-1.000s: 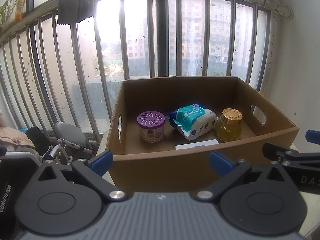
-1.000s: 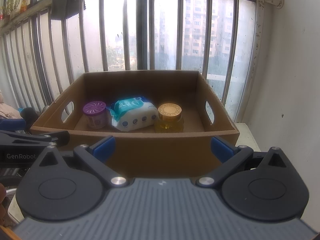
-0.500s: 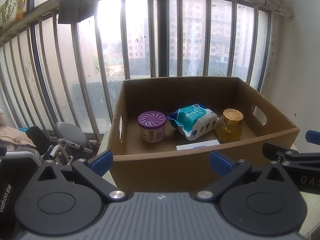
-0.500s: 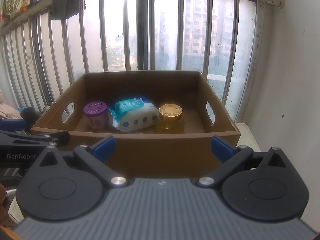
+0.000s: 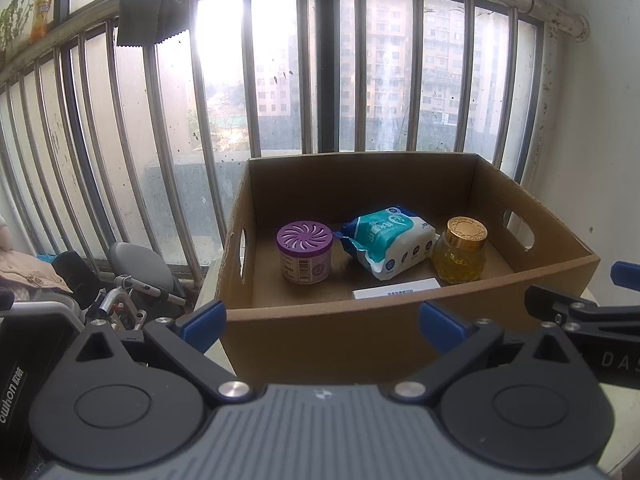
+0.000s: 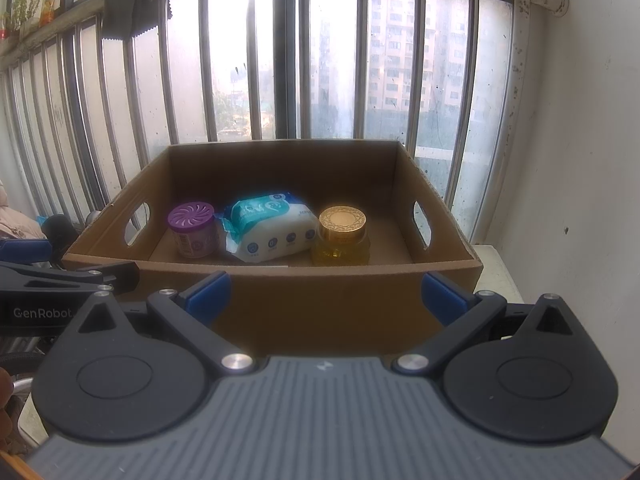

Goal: Organize objects

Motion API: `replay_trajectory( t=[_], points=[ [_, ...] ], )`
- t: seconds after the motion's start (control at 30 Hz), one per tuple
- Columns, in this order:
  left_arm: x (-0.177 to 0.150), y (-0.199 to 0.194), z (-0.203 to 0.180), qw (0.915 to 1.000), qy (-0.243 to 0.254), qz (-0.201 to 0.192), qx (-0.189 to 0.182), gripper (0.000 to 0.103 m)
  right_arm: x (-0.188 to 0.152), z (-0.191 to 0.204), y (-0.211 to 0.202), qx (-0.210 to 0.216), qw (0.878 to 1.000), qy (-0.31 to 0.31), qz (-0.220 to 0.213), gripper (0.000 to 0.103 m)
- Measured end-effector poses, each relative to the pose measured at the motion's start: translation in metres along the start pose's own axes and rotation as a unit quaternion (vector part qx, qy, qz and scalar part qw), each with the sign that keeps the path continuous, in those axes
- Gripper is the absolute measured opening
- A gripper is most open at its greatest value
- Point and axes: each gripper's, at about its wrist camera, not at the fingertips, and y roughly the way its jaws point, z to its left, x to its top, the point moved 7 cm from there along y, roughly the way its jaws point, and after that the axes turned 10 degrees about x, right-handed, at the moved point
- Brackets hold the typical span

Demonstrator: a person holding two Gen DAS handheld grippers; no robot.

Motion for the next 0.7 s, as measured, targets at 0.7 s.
replay_trajectory(
  t=[0.7],
  points=[
    [-0.0025,-0.0024,-0.0052,1.0000,-0.006,0.004,0.001,0.103,-0.0026,0.0006,-0.0008,-0.001,1.000,0.002,0.000,0.102]
  ],
)
